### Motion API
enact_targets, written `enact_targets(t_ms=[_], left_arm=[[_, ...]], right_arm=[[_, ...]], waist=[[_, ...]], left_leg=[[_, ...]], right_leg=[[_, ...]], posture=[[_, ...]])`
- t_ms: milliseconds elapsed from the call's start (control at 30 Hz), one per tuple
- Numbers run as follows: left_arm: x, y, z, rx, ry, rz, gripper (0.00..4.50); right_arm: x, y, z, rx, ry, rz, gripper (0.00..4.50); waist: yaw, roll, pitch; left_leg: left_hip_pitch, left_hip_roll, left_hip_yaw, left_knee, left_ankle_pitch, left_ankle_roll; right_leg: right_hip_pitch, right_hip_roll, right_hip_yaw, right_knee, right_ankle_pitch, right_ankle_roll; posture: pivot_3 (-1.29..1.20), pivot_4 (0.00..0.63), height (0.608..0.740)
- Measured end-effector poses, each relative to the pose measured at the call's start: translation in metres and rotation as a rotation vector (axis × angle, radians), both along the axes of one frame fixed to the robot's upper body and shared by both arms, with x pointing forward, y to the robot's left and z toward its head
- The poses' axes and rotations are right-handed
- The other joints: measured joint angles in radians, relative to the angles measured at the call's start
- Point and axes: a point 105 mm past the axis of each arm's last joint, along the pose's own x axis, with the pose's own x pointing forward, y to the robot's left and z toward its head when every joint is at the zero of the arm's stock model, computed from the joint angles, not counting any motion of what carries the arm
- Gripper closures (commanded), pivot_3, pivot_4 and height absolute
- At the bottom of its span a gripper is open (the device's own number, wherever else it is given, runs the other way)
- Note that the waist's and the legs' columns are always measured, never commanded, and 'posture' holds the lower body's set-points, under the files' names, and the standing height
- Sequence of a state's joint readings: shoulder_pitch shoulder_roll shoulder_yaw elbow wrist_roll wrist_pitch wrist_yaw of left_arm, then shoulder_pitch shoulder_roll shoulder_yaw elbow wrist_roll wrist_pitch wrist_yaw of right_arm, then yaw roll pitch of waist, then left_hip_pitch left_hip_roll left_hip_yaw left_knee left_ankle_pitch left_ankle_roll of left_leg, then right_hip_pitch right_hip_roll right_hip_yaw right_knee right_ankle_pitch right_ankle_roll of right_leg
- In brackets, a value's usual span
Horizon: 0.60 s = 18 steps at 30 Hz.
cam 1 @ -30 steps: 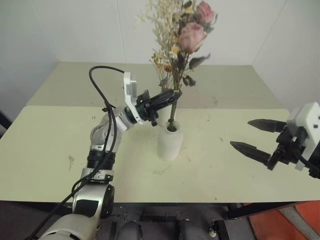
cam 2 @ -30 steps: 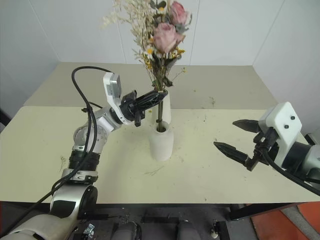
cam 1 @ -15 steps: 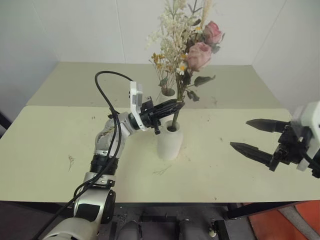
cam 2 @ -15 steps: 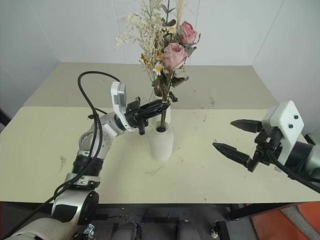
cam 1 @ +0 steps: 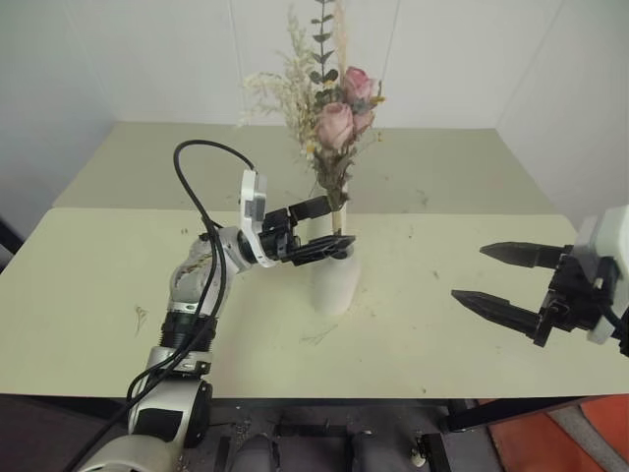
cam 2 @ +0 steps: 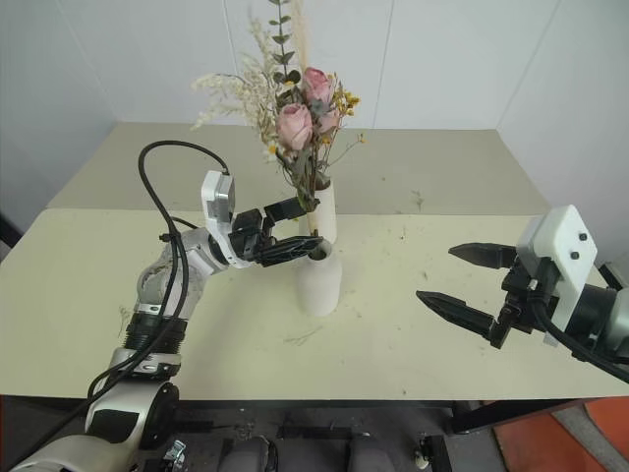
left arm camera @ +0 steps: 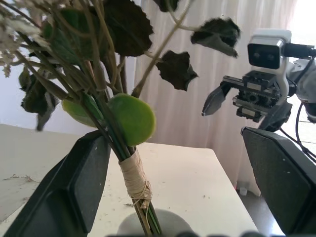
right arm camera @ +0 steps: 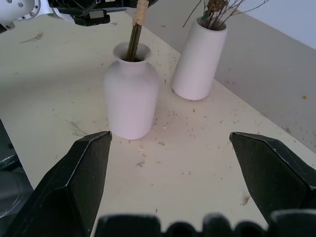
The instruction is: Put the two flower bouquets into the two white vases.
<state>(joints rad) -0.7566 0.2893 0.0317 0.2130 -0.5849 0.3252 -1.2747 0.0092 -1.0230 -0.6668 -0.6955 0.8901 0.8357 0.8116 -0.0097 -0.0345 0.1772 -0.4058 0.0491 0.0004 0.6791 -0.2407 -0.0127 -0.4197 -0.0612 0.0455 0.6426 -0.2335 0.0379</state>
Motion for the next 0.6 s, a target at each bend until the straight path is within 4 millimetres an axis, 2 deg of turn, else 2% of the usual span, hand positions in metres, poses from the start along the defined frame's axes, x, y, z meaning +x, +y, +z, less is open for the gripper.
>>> enact_targets(t_ms=[200,400,500,600], left_arm=[[0.001,0.004,-0.014,0.139,-0.044,0.033,0.05],[0.010,0.010,-0.013,0.238,-0.072,0.110,0.05],[0.010,0.023,-0.007,0.286,-0.107,0.143,0.05],[0.003,0.044,-0.011,0.370,-0.123,0.158,0.05]], right_arm=[[0.004,-0.001,-0.003,-0.009,0.000,-0.005,0.00],[0.007,-0.004,-0.005,-0.018,-0.006,-0.029,0.00],[0.008,-0.005,-0.006,-0.021,0.000,-0.034,0.00],[0.009,-0.006,-0.007,-0.022,0.002,-0.039,0.00]], waist=[[0.000,0.000,0.000],[0.000,0.000,0.000],[-0.004,0.000,0.000],[-0.009,0.000,0.000]], left_leg=[[0.000,0.000,0.000,0.000,0.000,0.000],[0.000,0.000,0.000,0.000,0.000,0.000],[0.000,0.000,0.000,-0.001,0.000,0.000],[0.001,0.001,0.000,-0.001,0.000,0.000]], right_leg=[[0.000,0.000,0.000,0.000,0.000,0.000],[0.000,0.000,0.000,0.000,0.000,0.000],[-0.001,0.000,0.000,0.000,0.000,0.000],[-0.001,0.000,0.001,0.000,0.000,0.000]], posture=[[0.00,0.150,0.740],[0.00,0.150,0.740],[0.00,0.150,0.740],[0.00,0.150,0.740]])
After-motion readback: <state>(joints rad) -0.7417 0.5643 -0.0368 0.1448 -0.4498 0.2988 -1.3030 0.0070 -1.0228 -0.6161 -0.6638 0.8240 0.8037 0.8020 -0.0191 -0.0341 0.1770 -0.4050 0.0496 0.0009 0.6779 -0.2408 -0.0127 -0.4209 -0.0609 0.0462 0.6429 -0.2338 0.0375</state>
